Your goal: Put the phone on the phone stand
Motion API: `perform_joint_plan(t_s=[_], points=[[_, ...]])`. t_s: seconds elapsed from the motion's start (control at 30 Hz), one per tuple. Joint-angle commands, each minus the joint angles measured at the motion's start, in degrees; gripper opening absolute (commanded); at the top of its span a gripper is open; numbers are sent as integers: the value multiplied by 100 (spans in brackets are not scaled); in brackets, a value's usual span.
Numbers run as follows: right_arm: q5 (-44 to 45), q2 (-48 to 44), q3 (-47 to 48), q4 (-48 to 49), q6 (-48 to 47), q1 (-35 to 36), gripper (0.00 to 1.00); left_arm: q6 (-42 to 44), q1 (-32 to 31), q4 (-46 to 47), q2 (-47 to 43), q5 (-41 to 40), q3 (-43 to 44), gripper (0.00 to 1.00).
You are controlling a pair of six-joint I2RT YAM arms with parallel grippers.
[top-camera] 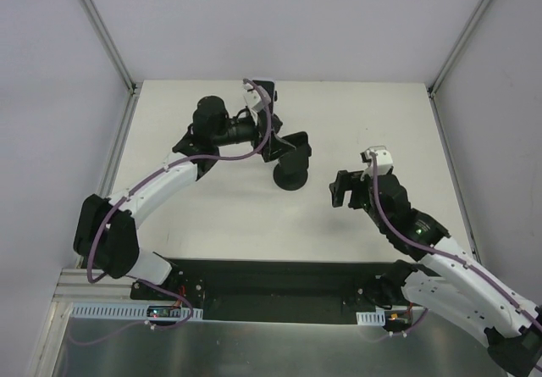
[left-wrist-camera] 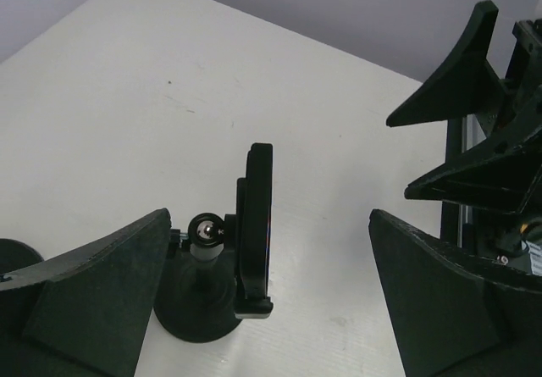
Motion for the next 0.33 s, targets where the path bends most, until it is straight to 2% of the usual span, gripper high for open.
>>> perform_joint_plan(t_s=[0.0, 0.07, 0.13, 0.17, 0.2, 0.23, 0.3], points=[[546, -652, 45, -699, 244, -29, 96, -913, 139, 306, -935, -547, -48, 99], [538, -837, 150, -990, 244, -11, 100, -1151, 139, 270, -1584, -1029, -494, 99], [520, -1171, 326, -1438, 244, -20, 100, -1678, 139, 296, -2442, -1435, -917, 99], [503, -1320, 379, -1579, 253, -20, 97, -1854, 139, 235, -2787, -1880, -1372, 99], [389, -1687, 388, -1676, 227, -11, 97, -2212, 139, 113, -3139, -2146, -1585, 99], [449, -1899, 388, -1694, 270, -20, 97, -2381, 139, -88, -3882, -2444, -1778, 99], [223, -2460, 527, -1808, 297, -11, 97, -2549, 139, -763, -4633, -3138, -2227, 99]])
